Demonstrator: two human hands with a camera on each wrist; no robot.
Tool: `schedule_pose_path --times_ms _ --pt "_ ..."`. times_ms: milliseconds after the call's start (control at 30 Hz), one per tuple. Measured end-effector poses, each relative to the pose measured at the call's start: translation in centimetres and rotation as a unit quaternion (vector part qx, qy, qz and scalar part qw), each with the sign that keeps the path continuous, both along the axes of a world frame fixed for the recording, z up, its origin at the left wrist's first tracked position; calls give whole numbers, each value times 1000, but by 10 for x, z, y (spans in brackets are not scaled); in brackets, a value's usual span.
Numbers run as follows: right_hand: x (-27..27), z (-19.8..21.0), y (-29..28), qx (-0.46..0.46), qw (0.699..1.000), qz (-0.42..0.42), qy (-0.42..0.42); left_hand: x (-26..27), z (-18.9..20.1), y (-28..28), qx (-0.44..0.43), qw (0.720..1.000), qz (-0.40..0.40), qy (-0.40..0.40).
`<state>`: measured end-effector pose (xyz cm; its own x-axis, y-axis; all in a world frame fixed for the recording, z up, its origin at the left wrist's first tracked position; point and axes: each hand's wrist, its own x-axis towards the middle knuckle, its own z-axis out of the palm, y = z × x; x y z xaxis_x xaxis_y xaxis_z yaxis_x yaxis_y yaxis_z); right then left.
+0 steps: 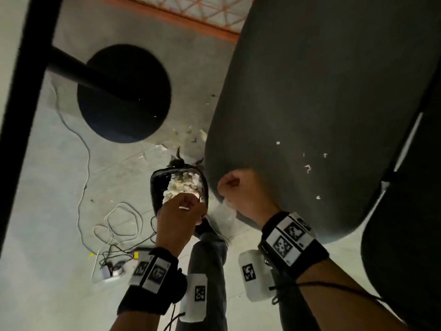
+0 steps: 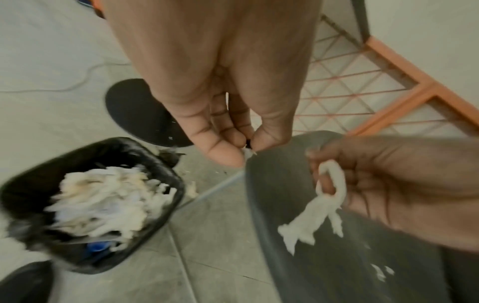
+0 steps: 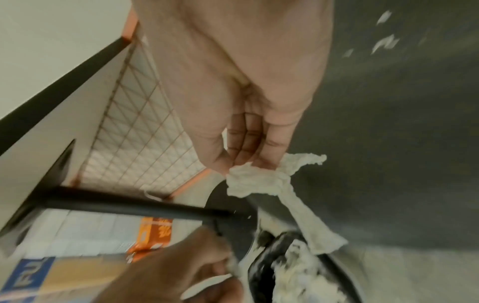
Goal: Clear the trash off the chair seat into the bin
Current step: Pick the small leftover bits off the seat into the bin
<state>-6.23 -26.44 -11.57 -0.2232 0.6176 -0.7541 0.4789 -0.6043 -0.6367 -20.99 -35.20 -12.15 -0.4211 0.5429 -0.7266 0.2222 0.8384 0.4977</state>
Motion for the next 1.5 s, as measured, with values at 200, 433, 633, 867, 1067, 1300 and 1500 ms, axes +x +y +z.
schedule_pose_path --times_ms 200,433,633,867,1067,1300,1500 --pt "-117 -62 -34 42 995 95 8 -70 -59 -37 -26 995 82 52" --pt "-157 -162 -55 -147 987 57 25 -126 -158 -66 -55 991 121 32" --pt "-124 -119 -60 -93 992 46 66 -127 -130 -79 -12 995 96 24" --pt "-20 2 -60 -74 981 -145 107 -47 -16 -39 58 997 -52 12" --pt "108 27 -67 99 953 -272 -95 67 7 51 161 942 -293 -10" --pt "170 -23 -53 89 929 -294 -206 142 -28 144 105 923 -357 94" --pt "176 -40 -42 79 941 -189 -269 149 -41 158 70 904 -395 149"
